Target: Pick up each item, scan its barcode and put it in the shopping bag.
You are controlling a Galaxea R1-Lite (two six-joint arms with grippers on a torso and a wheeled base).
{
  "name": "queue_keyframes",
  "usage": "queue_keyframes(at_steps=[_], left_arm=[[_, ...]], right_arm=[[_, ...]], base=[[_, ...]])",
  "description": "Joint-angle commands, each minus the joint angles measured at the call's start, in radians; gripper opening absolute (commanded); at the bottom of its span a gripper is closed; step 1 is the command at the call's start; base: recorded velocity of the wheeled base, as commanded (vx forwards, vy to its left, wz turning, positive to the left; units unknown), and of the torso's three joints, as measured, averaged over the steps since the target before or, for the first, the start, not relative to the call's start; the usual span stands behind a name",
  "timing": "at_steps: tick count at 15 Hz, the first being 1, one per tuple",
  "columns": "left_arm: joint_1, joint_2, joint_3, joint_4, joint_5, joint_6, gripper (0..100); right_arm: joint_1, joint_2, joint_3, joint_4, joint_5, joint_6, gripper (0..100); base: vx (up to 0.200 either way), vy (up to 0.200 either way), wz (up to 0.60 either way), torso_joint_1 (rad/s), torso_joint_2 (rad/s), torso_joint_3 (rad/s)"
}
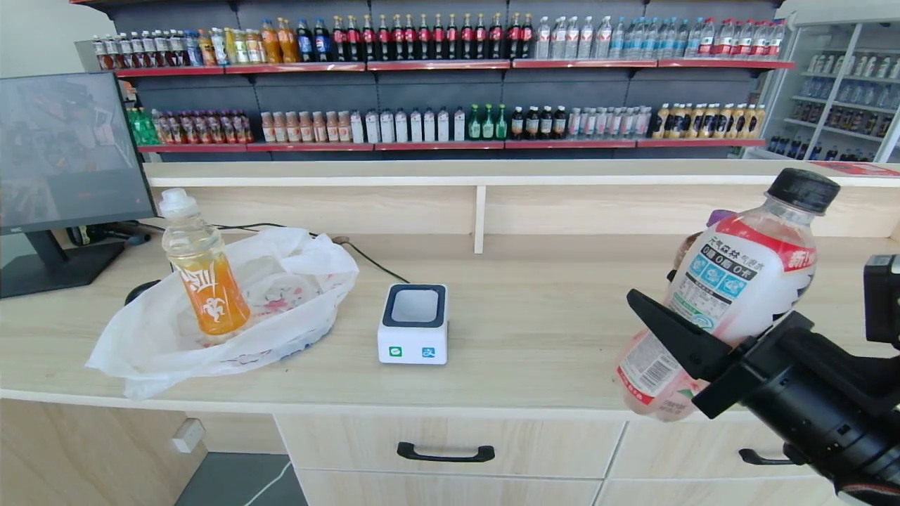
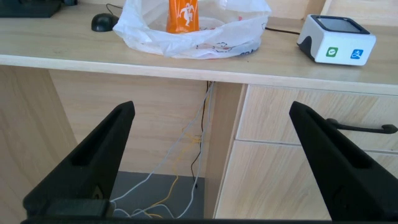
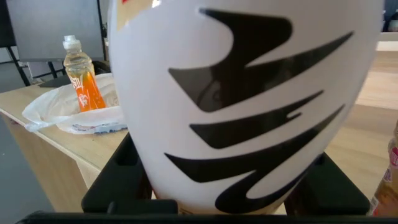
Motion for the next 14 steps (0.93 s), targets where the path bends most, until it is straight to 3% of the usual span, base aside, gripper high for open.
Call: queue_keyframes(at_steps=[1,6,9,14], left_arm=[[0.002,0.0,0.0,0.0,0.0,-0.003,100],[0.0,0.0,0.0,0.001,0.0,-0.002,100],[0.0,0.0,0.0,0.001,0.002,-0.011,100],[0.0,0.0,0.0,0.0,0.002,-0.011,100]], right_arm=[[0.0,-0.005,0.0,-0.003,0.0,0.002,0],[-0.002,0.025,0.033,-0.003,0.0,-0.006,0],[-0.077,0.053,0.028,-0.003,0.0,-0.027,0],[-0.085,0.001,0.057,-0.003,0.0,-0.027,0]], base=[[0.0,0.2,0.0,-0.012,-0.01,0.007],[0.0,0.2,0.0,0.008,0.0,0.004],[0.0,0.2,0.0,0.004,0.01,0.004],[0.0,0.2,0.0,0.003,0.0,0.001]])
